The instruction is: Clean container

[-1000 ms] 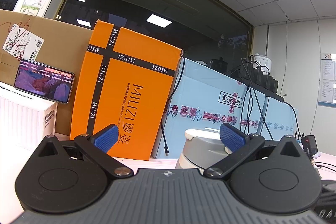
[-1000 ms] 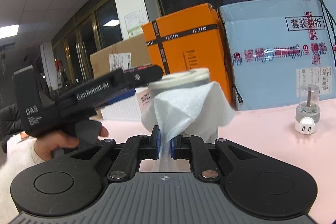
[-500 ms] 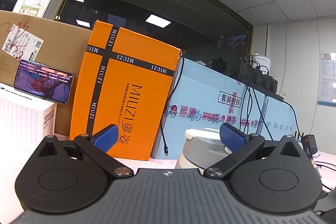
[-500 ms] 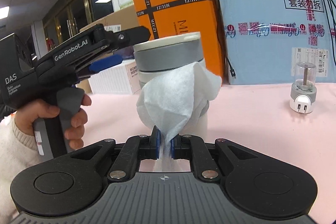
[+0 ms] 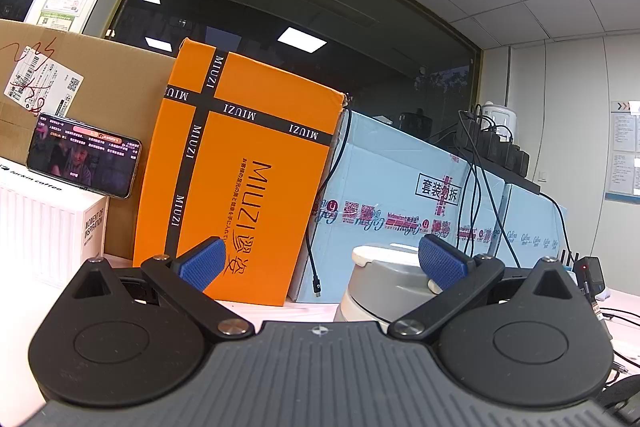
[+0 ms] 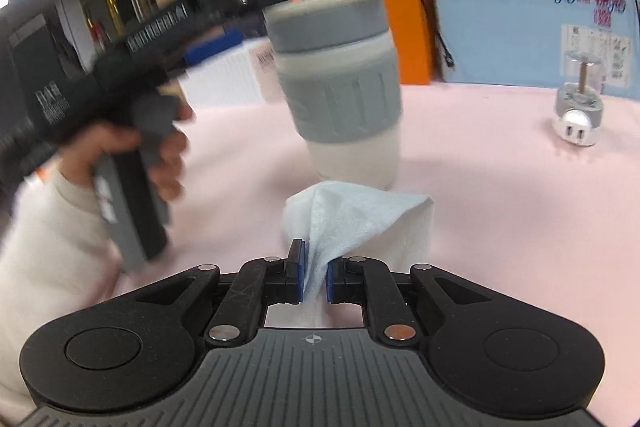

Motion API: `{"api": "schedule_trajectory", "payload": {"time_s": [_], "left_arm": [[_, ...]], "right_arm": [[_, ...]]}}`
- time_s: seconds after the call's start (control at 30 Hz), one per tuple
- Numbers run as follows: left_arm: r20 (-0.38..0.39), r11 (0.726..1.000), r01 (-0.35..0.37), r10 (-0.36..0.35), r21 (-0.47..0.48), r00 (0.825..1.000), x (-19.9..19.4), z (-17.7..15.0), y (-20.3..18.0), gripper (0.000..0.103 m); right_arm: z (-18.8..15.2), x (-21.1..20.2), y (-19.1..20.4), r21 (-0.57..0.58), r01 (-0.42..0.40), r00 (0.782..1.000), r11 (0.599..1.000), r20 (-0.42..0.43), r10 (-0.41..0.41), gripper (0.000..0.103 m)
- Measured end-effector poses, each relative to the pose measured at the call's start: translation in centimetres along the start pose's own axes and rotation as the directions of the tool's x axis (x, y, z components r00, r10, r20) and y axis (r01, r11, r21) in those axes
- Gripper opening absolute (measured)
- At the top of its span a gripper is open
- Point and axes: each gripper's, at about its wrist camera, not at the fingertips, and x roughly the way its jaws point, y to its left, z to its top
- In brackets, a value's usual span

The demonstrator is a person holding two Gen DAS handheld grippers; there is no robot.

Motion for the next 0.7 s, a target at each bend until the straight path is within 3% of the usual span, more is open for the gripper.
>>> {"api": "schedule_trajectory", "payload": {"time_s": [0.03,0.07,0.17,0.33,0.53,0.6,0.7], "left_arm": [[0.0,1.0,0.0,0.0,0.0,1.0,0.0,0.0,0.0,0.103],[0.0,1.0,0.0,0.0,0.0,1.0,0.0,0.0,0.0,0.103],[0.001,1.0,0.0,0.0,0.001,1.0,-0.1,0.0,0.0,0.103],[0.001,1.0,-0.001,0.001,0.002,1.0,0.0,0.0,-0.1,0.103],[0.004,1.0,-0.002,0.002,0.003,1.0,-0.1,-0.1,-0.1,0.103],[0.005,1.0,-0.002,0.002,0.004,1.0,-0.1,-0.1,-0.1,0.103],[0.009,1.0,-0.006,0.006,-0.007,1.0,-0.1,0.1,0.0,0.103]], "right_arm": [[0.0,0.3,0.2,-0.032,0.038,0.999,0.999,-0.011,-0.038,0.021],[0.0,0.3,0.5,-0.067,0.075,0.997,0.995,-0.014,-0.076,0.041],[0.2,0.3,1.7,-0.178,0.183,0.982,0.967,-0.021,-0.19,0.074],[0.4,0.2,3.2,-0.305,0.253,0.961,0.918,-0.027,-0.274,0.087],[2.3,-1.9,3.9,-0.354,0.315,0.948,0.88,0.078,-0.308,0.088],[2.9,-3.0,3.9,-0.343,0.34,0.94,0.876,0.136,-0.312,0.088],[3.4,-5.1,4.2,-0.305,0.413,0.897,0.858,0.298,-0.326,0.094]]}}
